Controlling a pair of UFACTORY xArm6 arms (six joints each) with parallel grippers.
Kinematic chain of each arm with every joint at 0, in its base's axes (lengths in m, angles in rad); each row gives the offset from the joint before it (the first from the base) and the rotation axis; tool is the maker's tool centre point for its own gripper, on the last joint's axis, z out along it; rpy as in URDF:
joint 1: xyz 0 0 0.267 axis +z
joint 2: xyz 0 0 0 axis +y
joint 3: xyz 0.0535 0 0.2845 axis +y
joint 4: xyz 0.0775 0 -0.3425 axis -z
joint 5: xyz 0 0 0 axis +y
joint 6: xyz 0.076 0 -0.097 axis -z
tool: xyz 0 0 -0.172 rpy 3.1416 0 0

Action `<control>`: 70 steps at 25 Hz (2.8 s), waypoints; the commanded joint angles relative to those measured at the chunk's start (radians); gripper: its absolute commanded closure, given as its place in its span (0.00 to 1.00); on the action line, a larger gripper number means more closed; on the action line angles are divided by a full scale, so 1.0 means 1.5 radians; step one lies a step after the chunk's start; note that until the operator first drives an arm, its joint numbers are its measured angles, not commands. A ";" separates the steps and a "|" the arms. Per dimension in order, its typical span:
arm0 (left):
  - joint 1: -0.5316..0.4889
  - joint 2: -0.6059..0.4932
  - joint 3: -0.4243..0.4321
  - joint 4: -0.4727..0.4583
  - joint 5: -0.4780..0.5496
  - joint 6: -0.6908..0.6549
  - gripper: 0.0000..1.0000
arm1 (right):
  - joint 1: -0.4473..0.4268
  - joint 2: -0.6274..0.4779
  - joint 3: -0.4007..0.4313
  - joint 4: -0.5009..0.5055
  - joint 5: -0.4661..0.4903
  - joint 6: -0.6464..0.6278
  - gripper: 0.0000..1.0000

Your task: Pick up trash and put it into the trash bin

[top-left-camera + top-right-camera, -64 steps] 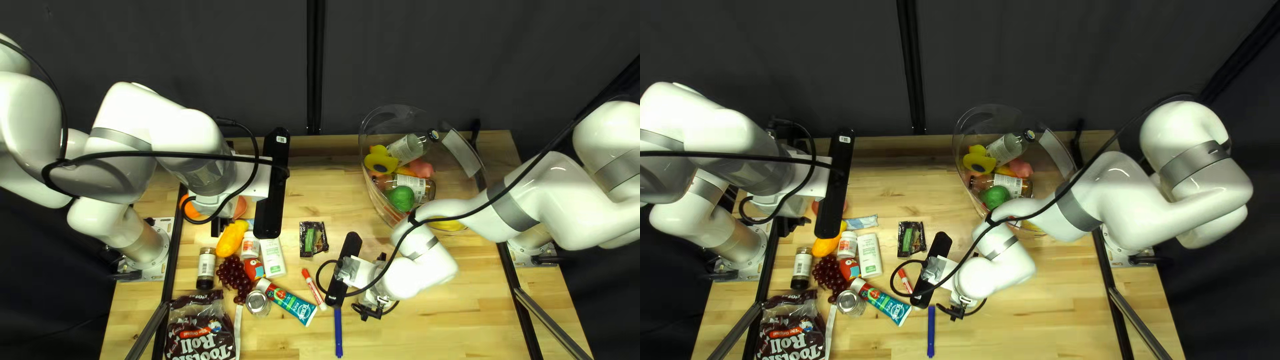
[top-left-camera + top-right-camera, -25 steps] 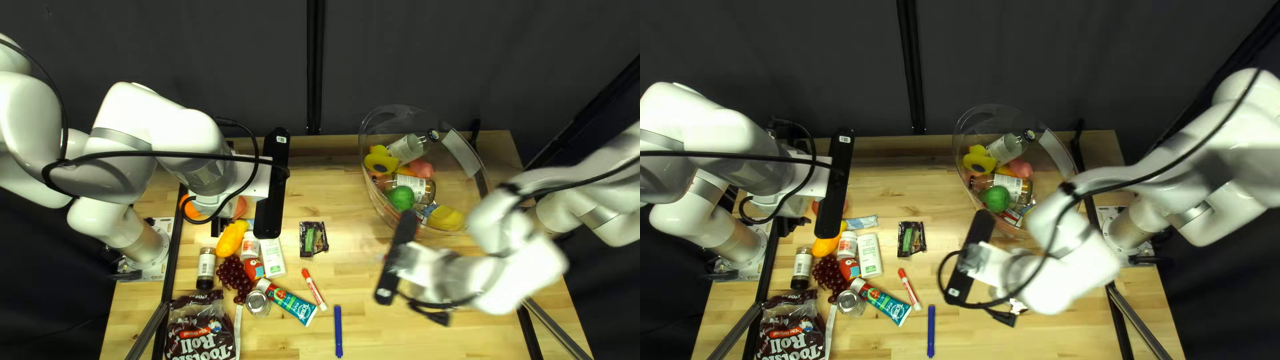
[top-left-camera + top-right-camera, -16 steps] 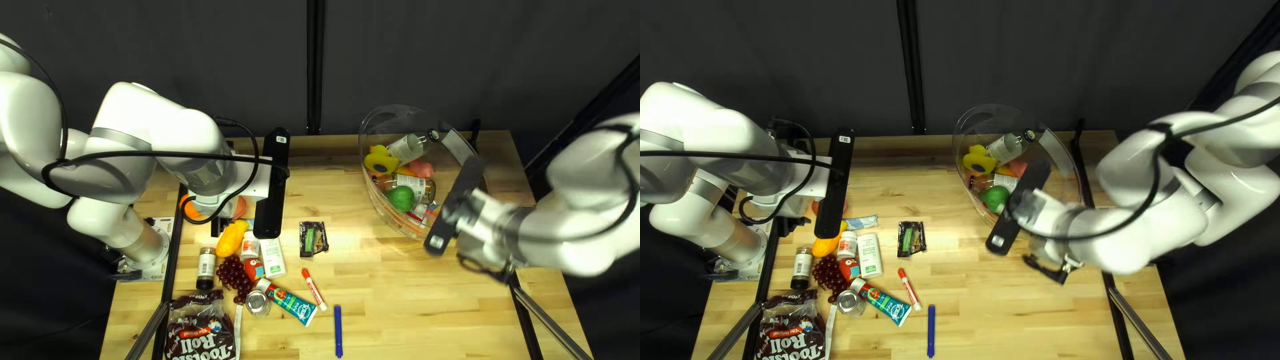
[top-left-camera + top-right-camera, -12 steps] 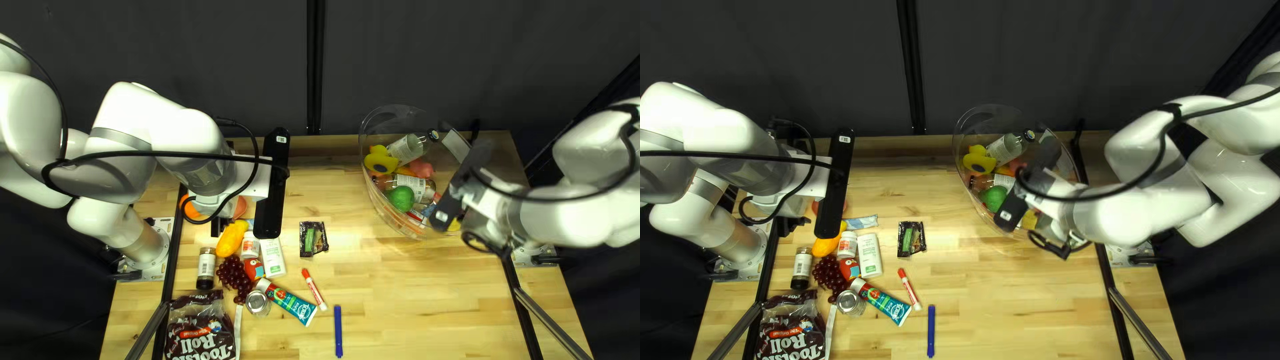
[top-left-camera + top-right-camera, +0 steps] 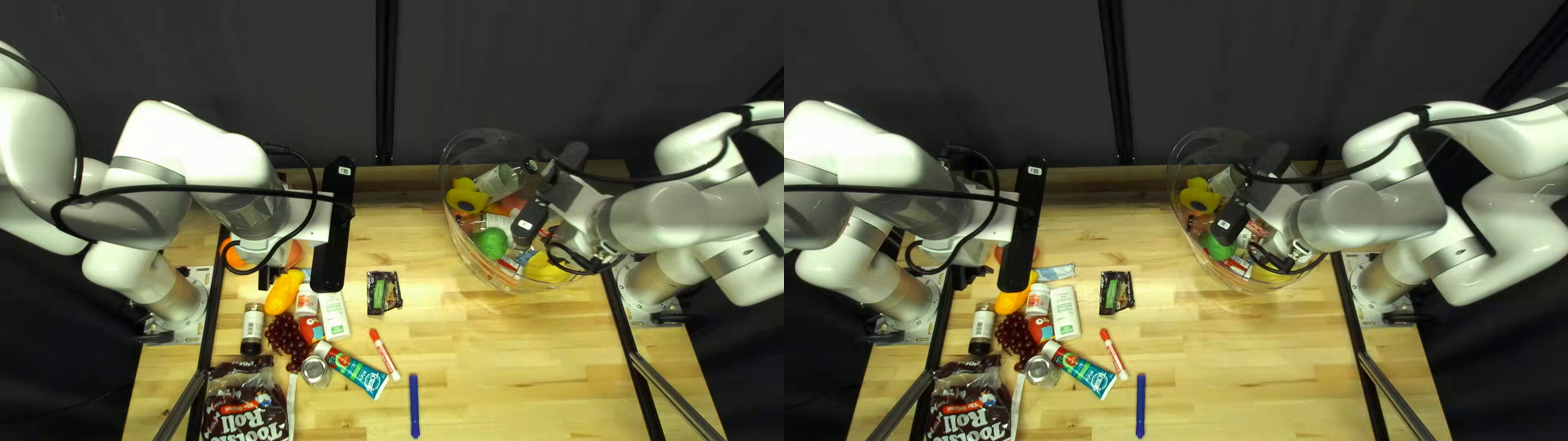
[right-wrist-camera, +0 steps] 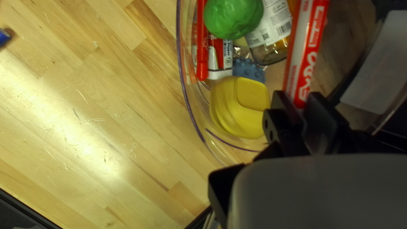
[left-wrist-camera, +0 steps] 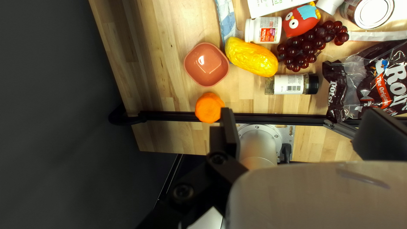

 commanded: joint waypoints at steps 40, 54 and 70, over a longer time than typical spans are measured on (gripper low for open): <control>0.000 0.000 0.000 0.000 0.000 0.000 0.00 | 0.144 0.655 -0.365 -0.003 -0.303 0.069 0.00; 0.000 0.000 0.000 0.000 0.000 0.000 0.00 | 0.133 0.651 -0.358 0.030 -0.337 0.072 0.00; 0.000 0.000 0.000 0.000 0.000 0.000 0.00 | 0.154 0.680 -0.381 0.057 -0.369 0.462 0.00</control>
